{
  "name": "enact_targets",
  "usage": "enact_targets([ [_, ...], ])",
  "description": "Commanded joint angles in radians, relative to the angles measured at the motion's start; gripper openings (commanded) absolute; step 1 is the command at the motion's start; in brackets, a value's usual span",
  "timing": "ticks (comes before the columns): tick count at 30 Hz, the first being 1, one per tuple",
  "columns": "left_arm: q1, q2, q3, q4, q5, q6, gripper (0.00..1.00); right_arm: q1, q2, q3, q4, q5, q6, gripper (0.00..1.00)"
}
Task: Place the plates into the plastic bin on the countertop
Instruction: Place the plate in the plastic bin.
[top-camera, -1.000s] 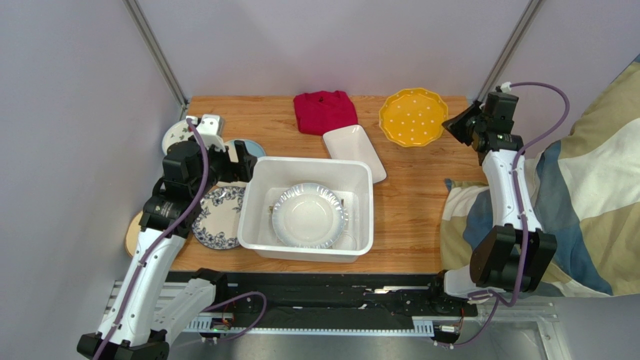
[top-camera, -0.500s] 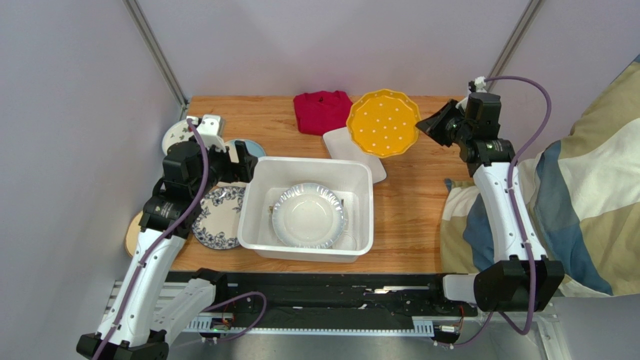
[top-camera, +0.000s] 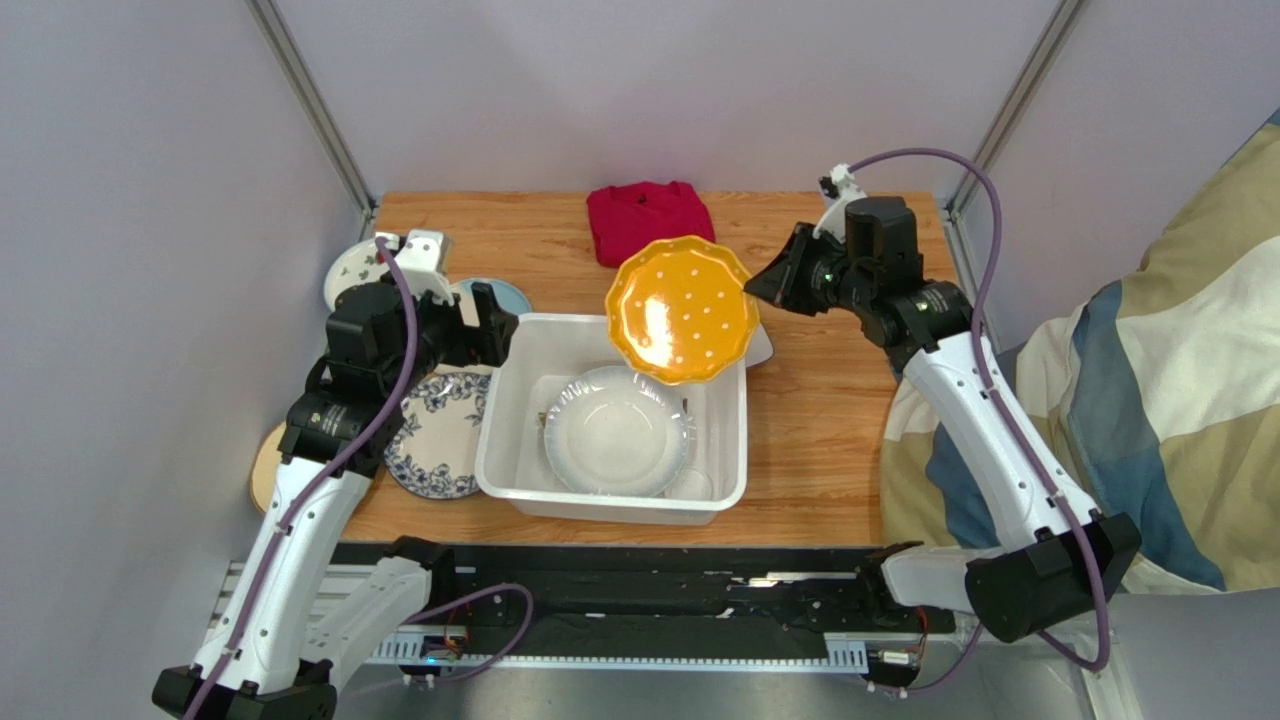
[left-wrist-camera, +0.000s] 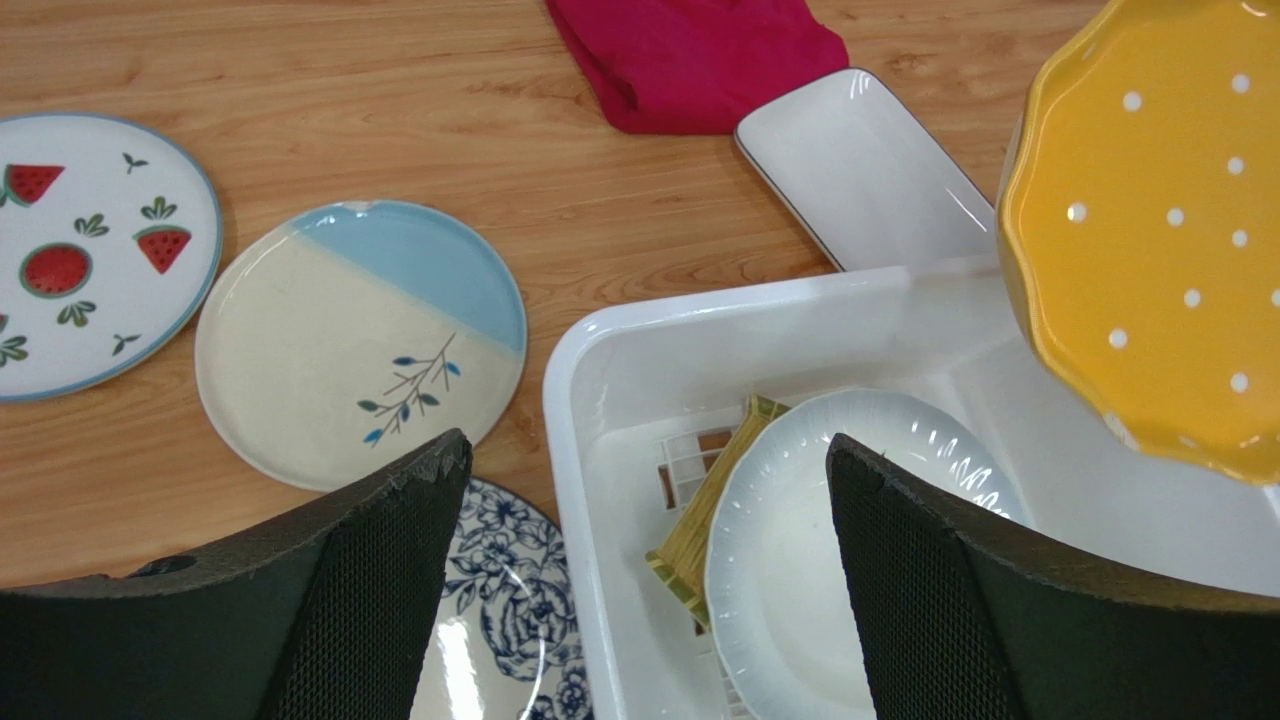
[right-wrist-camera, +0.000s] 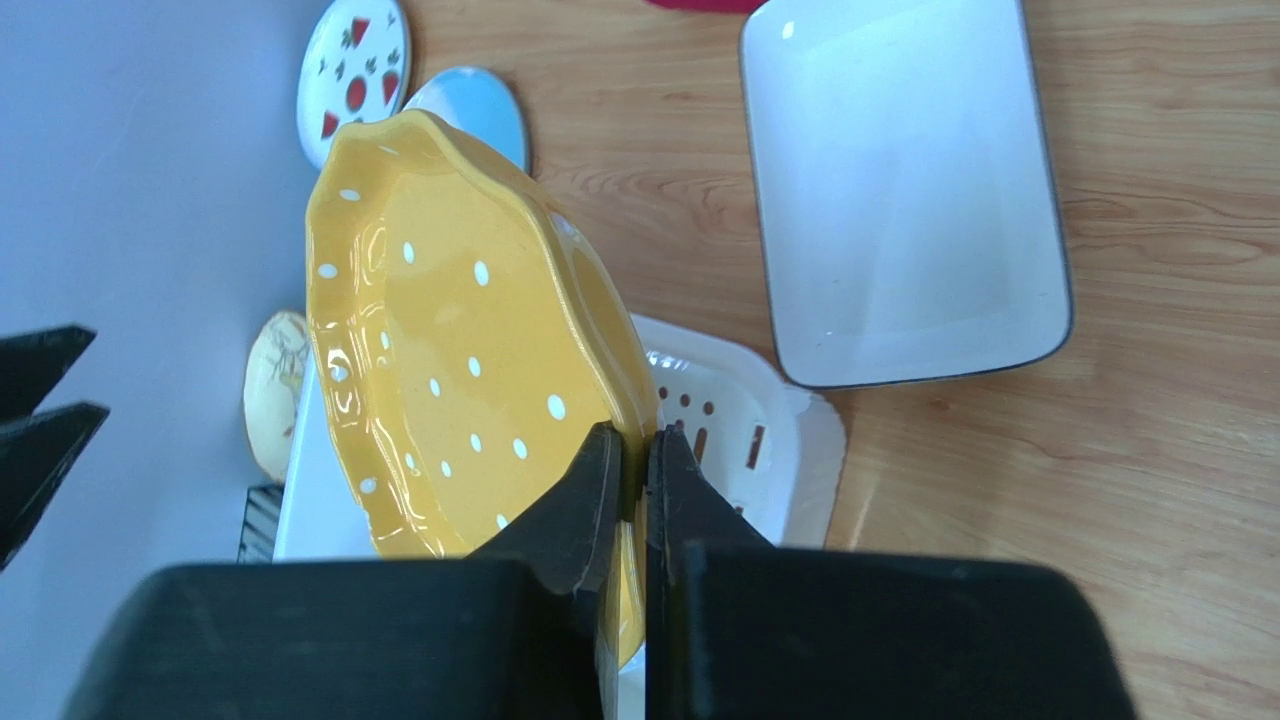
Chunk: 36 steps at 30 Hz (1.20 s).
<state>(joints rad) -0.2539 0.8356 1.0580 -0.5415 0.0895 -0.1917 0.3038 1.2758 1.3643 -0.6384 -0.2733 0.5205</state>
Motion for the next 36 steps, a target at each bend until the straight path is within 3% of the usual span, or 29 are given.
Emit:
enact_targets([
  [1, -0.004, -0.007, -0.006, 0.025, 0.021, 0.011, 0.93, 0.073, -0.02, 0.081, 0.109, -0.079, 0.006, 0.0],
  [10, -0.004, 0.002, -0.007, 0.023, 0.03, 0.008, 0.93, 0.248, 0.017, 0.007, 0.181, -0.086, 0.024, 0.0],
  [36, -0.004, 0.011, -0.006, 0.025, 0.032, 0.009, 0.93, 0.466, 0.296, -0.024, 0.29, -0.086, 0.03, 0.0],
])
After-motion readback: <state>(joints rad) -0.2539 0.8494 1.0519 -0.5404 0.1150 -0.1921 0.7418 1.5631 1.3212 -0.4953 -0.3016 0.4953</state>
